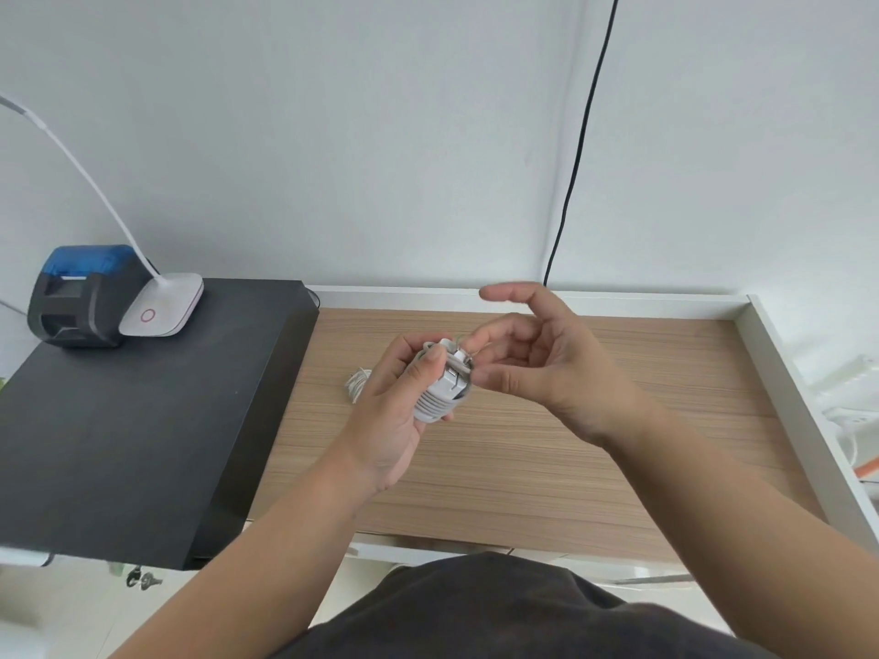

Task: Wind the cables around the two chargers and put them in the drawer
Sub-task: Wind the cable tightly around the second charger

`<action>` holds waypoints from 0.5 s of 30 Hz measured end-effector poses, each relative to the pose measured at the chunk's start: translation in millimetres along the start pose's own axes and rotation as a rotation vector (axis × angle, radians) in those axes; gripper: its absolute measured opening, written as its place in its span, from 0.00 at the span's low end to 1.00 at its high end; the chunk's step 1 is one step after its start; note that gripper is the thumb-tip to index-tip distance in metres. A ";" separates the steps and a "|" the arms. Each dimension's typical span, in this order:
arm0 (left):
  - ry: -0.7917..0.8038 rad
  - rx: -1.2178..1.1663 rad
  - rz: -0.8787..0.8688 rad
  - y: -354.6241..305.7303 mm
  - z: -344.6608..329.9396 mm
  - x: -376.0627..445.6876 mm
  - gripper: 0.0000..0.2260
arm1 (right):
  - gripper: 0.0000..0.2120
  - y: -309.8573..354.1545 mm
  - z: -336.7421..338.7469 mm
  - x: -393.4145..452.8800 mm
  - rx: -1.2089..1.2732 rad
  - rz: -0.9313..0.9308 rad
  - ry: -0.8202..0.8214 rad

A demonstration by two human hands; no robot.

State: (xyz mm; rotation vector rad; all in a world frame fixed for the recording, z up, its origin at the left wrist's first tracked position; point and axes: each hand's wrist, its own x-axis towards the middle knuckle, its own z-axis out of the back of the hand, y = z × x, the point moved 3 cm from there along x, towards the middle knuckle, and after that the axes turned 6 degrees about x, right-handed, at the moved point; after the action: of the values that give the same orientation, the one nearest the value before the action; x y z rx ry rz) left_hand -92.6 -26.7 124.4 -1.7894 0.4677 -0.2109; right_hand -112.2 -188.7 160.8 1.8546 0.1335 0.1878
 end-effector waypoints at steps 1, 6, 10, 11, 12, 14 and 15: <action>-0.005 -0.001 0.001 0.1 -0.4 -0.5 0.22 | 0.32 2.3 -1.1 -0.4 -0.049 0.034 -0.005; -0.051 -0.006 0.012 0.0 -2.5 -2.3 0.09 | 0.37 8.9 -6.2 -2.4 -0.235 0.168 0.020; -0.064 -0.010 0.005 1.6 -0.7 -3.3 0.10 | 0.38 0.6 -6.1 -4.6 -0.236 0.160 0.023; -0.064 -0.001 0.009 2.3 -0.1 -2.9 0.10 | 0.38 -0.5 -4.3 -5.0 -0.226 0.153 0.019; -0.060 0.008 0.004 2.2 0.0 -2.2 0.13 | 0.37 -0.8 -2.6 -5.1 -0.202 0.146 0.016; -0.037 0.028 -0.018 0.1 -1.5 -0.5 0.22 | 0.34 -1.6 0.0 -4.2 -0.116 0.124 -0.001; -0.032 0.038 -0.029 0.0 -1.4 -0.1 0.26 | 0.32 -2.8 1.3 -3.9 -0.066 0.110 -0.024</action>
State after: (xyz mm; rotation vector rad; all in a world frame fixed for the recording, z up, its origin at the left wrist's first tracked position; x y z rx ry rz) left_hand -93.2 -27.9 124.7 -1.7603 0.4125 -0.2095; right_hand -115.7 -189.9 157.5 1.7986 0.0088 0.2433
